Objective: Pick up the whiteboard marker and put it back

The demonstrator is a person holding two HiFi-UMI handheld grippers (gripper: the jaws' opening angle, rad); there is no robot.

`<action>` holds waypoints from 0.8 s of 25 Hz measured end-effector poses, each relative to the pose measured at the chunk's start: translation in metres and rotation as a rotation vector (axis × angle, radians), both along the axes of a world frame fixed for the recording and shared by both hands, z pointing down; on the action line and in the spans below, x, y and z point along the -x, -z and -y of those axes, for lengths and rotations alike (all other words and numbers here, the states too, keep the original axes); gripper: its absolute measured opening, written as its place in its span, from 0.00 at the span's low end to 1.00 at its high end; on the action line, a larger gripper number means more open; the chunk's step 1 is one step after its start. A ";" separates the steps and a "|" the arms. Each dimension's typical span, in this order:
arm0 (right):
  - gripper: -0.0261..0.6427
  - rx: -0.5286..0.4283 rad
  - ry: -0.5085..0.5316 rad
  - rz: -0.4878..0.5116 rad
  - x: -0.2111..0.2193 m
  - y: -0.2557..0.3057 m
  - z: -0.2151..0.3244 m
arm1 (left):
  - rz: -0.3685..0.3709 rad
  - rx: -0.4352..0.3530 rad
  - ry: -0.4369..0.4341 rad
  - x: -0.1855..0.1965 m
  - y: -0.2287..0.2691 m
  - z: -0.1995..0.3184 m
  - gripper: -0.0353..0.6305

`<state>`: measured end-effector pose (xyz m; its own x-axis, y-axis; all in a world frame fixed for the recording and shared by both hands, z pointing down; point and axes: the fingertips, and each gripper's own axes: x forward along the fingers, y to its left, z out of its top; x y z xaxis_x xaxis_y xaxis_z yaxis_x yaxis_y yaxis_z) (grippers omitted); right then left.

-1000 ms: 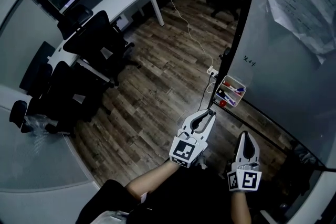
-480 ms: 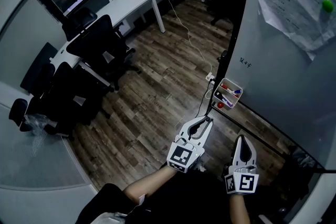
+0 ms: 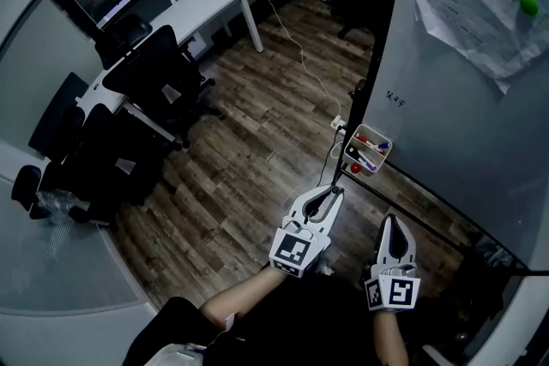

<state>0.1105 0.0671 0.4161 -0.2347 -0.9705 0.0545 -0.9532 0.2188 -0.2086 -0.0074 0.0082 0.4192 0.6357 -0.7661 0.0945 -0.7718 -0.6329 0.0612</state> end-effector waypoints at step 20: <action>0.06 0.038 -0.017 -0.014 -0.004 -0.008 0.021 | -0.011 0.028 -0.041 -0.014 -0.006 0.022 0.16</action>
<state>0.1145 0.0458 0.4237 -0.2170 -0.9716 0.0946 -0.9597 0.1946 -0.2030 0.0068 -0.0142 0.4253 0.6674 -0.7368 0.1081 -0.7447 -0.6616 0.0881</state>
